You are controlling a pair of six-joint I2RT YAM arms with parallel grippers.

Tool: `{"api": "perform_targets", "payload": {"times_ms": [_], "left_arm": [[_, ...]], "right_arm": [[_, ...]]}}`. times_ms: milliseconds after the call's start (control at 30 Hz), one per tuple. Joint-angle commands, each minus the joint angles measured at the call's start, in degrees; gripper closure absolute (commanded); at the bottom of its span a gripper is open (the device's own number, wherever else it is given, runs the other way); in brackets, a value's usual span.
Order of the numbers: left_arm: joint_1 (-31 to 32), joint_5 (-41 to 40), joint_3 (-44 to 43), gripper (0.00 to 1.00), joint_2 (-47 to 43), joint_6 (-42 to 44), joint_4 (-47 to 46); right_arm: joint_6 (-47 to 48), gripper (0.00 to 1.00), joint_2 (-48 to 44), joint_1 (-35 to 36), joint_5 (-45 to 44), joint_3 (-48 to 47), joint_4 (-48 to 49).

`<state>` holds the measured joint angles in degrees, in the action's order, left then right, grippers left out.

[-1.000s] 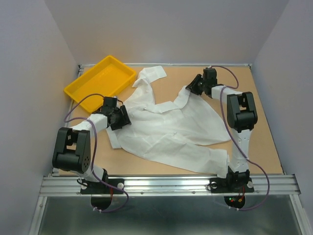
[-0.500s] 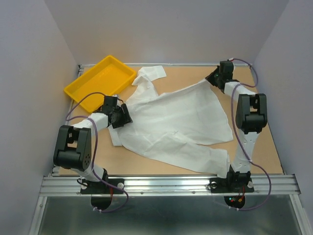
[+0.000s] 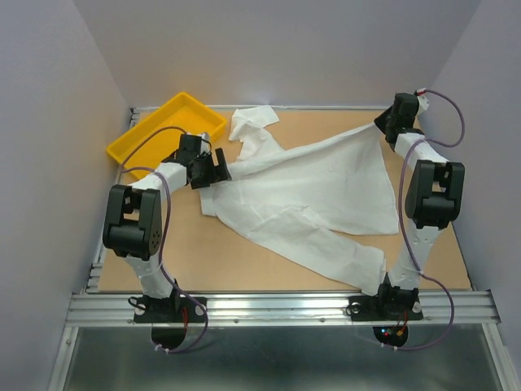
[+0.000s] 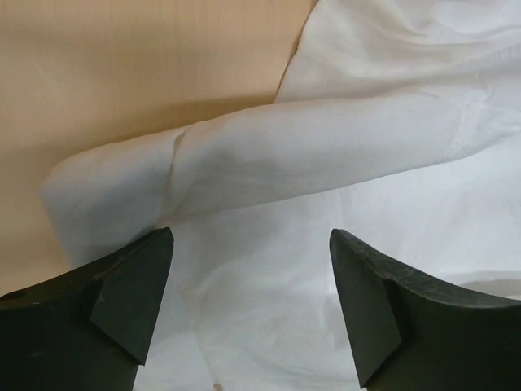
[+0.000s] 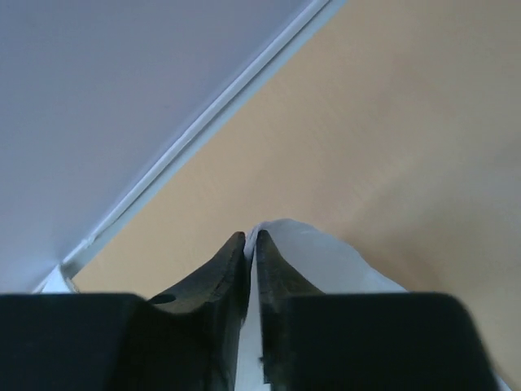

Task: Fold and stack the long sleeve shirts
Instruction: Flatten the shirt out

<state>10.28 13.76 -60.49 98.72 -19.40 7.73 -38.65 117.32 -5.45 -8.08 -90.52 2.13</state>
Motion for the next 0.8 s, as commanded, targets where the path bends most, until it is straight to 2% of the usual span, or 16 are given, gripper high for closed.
{"api": "perform_targets", "payload": {"times_ms": [0, 33, 100, 133, 200, 267, 333, 467, 600, 767], "left_arm": [[0.1, 3.5, -7.7, 0.05, -0.1, 1.5, -1.6], [0.3, 4.3, -8.2, 0.04, -0.9, 1.2, -2.4], [0.7, 5.8, -8.2, 0.04, -3.8, 0.8, -4.0], [1.4, 5.6, -7.4, 0.03, -5.1, 0.6, -4.2], [1.8, 5.0, -5.7, 0.03, -8.7, 0.2, -4.2], [1.9, 4.3, -3.2, 0.03, -10.9, -1.5, -4.2], [2.0, 3.9, 0.8, 0.03, -13.2, -3.2, -3.9], [2.5, 0.6, 7.4, 0.06, -15.2, -4.9, -2.9], [2.6, -6.2, 10.0, 0.10, -17.1, -6.2, -0.1], [2.5, -15.1, 11.6, 0.10, -18.6, -6.9, 1.8]], "right_arm": [[3.4, 0.79, -1.9, -2.2, -6.4, -3.3, 1.3], [4.5, 0.67, -2.6, -2.4, -7.2, -3.2, 0.6], [5.5, 0.54, -4.4, -2.5, -9.1, -1.9, -1.2], [6.5, 0.40, -6.8, -2.5, -9.1, -0.2, -1.6], [7.6, 0.32, -9.8, -2.4, -7.7, 2.4, -3.5], [8.6, 0.28, -14.2, -2.2, -5.7, 5.4, -5.3], [10.3, 0.28, -16.7, -1.1, -0.2, 9.9, -8.3], [15.4, 0.28, -21.3, 4.8, 4.0, 15.8, -15.6], [19.0, 0.31, -22.8, 16.0, 4.0, 21.2, -23.0], [20.3, 0.33, -22.3, 28.3, 7.0, 23.6, -25.3]]}}
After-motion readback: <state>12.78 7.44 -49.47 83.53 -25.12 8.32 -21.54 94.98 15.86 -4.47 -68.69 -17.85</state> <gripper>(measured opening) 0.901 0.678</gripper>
